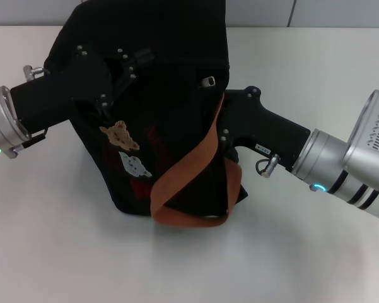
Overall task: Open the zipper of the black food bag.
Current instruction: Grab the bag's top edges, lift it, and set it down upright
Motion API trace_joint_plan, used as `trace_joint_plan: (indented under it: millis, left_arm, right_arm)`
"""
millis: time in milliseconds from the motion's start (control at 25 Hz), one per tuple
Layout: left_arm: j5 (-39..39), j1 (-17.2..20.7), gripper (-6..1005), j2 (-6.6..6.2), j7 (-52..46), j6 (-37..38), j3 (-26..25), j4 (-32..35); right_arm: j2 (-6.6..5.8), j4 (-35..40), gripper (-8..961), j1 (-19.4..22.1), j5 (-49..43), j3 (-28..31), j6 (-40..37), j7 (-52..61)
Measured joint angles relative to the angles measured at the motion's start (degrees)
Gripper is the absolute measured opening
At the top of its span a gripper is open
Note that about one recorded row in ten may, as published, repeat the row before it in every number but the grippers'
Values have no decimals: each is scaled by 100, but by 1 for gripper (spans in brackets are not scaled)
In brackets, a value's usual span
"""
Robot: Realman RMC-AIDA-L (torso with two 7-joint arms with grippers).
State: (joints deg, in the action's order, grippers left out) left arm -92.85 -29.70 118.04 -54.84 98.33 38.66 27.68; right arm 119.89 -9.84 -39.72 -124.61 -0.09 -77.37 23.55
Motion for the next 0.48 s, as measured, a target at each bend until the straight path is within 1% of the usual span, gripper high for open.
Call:
trace_joint_plan:
  millis: [480]
  left_arm:
    - [60, 88, 93, -3, 0, 7, -94, 0]
  right_arm:
    - [0, 0, 12, 3, -10, 0, 41, -5]
